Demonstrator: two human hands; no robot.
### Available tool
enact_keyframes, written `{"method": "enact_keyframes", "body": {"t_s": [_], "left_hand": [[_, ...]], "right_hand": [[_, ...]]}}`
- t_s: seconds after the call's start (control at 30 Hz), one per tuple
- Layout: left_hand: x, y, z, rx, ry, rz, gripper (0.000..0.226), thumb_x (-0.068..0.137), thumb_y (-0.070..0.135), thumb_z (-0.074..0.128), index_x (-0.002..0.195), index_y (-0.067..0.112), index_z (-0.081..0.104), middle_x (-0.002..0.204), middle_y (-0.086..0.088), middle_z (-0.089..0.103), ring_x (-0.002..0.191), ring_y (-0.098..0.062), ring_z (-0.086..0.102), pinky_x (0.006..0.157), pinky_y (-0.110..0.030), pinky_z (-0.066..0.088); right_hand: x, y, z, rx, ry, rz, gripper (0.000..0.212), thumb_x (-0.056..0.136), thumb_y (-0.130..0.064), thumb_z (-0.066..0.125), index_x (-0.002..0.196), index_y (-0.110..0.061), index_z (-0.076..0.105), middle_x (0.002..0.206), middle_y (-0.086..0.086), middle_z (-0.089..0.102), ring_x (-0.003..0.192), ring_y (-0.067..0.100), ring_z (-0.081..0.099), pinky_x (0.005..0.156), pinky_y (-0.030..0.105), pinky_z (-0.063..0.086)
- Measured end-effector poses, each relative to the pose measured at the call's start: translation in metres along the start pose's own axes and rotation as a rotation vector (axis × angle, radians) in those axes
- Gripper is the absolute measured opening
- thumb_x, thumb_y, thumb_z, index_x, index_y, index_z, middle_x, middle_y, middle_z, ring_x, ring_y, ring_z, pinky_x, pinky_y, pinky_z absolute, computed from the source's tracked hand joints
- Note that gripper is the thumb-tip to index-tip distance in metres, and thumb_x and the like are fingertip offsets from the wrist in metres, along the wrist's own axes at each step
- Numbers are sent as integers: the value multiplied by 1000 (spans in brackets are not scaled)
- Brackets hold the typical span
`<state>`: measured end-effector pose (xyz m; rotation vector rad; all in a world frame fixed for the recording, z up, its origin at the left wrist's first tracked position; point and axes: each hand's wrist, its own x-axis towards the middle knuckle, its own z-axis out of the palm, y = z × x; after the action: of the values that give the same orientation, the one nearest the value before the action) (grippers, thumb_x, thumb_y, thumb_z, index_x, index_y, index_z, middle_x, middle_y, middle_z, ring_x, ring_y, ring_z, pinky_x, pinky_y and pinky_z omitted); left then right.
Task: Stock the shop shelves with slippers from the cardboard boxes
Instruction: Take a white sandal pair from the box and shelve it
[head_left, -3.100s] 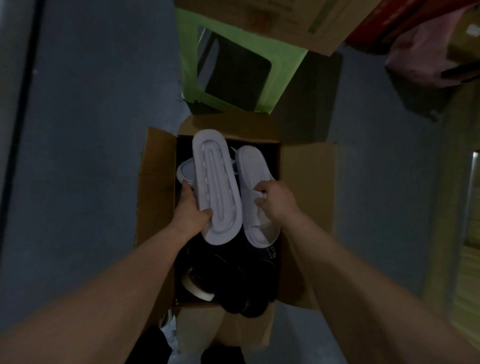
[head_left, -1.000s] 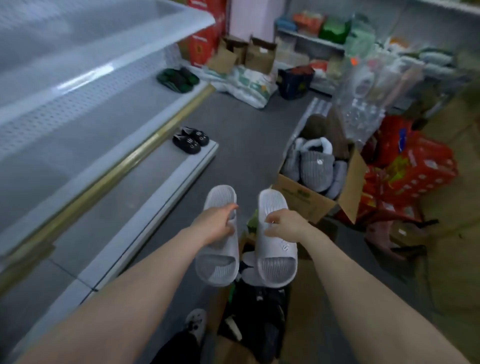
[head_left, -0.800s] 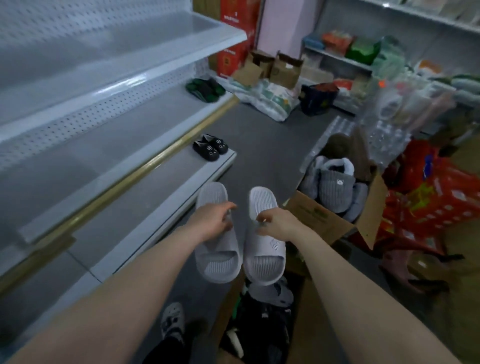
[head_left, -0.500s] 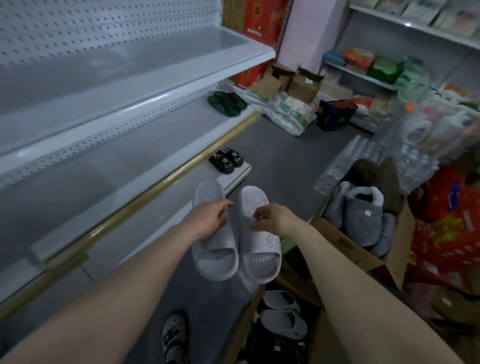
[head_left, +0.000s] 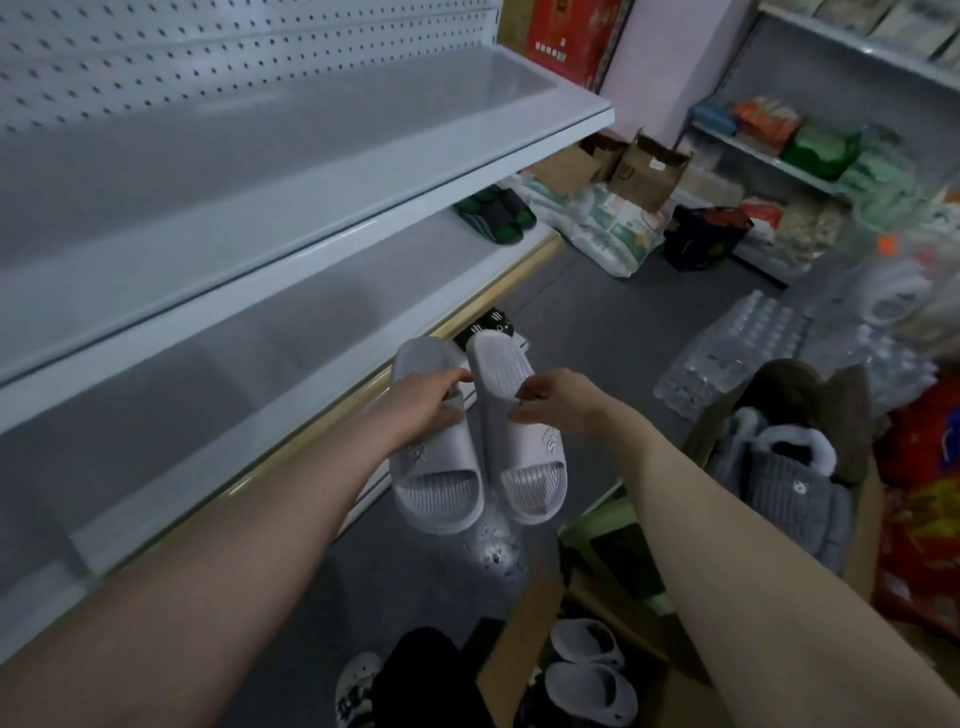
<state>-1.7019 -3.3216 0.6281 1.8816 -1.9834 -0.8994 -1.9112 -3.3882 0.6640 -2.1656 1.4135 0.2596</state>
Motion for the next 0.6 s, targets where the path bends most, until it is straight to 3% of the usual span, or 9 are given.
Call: {"method": "enact_keyframes", "body": {"t_s": [0.23, 0.5, 0.6], "left_hand": [[47, -7, -25, -1, -13, 45, 64, 92, 20, 62, 148, 37, 34, 134, -11, 58, 122, -22, 55, 95, -29, 40], [150, -5, -18, -19, 10, -71, 39, 91, 29, 62, 130, 28, 57, 125, 0, 63, 116, -21, 56, 94, -31, 43], [193, -2, -5, -68, 82, -158, 27, 90, 30, 63, 117, 26, 65, 117, 4, 67, 110, -18, 59, 91, -30, 43]], "right_hand": [[55, -4, -33, 33, 15, -44, 34, 80, -44, 77, 106, -23, 73, 92, -9, 62, 88, 9, 57, 73, 20, 39], [148, 25, -73, 95, -10, -171, 28, 79, -40, 79, 99, -20, 75, 90, -5, 67, 84, 11, 59, 64, 21, 42], [186, 57, -84, 273, 61, -195, 34, 81, -34, 77, 112, -23, 70, 99, -6, 67, 94, 12, 62, 75, 24, 45]]}}
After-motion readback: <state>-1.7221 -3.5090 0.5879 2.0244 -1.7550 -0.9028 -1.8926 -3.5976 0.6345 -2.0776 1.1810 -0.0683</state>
